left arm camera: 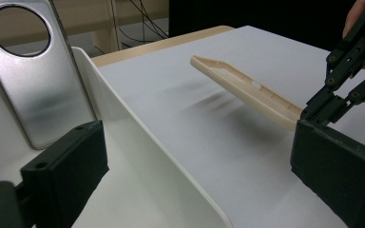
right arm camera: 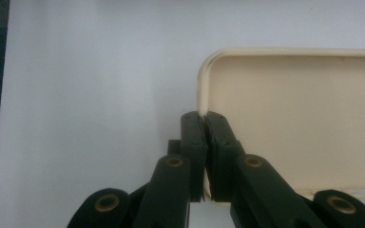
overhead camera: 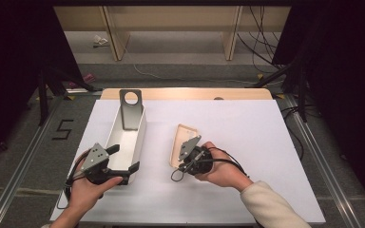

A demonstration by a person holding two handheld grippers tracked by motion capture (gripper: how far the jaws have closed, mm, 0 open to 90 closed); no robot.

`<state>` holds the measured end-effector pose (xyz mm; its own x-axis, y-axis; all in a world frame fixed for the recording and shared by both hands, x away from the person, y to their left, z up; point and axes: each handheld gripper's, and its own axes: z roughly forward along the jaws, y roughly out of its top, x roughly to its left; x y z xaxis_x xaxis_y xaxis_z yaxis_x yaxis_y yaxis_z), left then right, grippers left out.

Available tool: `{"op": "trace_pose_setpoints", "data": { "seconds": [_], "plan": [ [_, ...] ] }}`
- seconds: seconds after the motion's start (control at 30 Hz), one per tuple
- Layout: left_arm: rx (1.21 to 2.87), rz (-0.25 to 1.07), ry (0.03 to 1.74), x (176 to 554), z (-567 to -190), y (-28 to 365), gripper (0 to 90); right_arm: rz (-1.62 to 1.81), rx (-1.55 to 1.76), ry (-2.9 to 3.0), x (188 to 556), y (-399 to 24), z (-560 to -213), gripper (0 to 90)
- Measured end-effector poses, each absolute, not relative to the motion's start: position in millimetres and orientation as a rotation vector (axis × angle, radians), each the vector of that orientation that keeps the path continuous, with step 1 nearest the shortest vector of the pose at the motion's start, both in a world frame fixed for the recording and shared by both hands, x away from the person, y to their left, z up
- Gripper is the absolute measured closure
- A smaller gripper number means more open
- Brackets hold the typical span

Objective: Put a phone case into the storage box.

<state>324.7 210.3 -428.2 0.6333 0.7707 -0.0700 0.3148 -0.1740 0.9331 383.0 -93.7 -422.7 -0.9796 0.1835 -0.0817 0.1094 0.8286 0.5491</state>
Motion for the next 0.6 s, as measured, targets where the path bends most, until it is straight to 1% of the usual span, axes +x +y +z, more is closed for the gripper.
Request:
{"op": "trace_pose_setpoints", "data": {
  "seconds": [0.27,0.6],
  "plan": [
    [1.754,0.525,0.889,324.2,-425.9,207.6,5.2,0.918,0.234,2.847,380.0,-101.7,-420.3,87.6],
    [1.735,0.512,0.893,333.0,-410.2,195.1,9.4,0.953,0.220,2.833,370.0,-107.2,-419.7,87.6]
  ]
}}
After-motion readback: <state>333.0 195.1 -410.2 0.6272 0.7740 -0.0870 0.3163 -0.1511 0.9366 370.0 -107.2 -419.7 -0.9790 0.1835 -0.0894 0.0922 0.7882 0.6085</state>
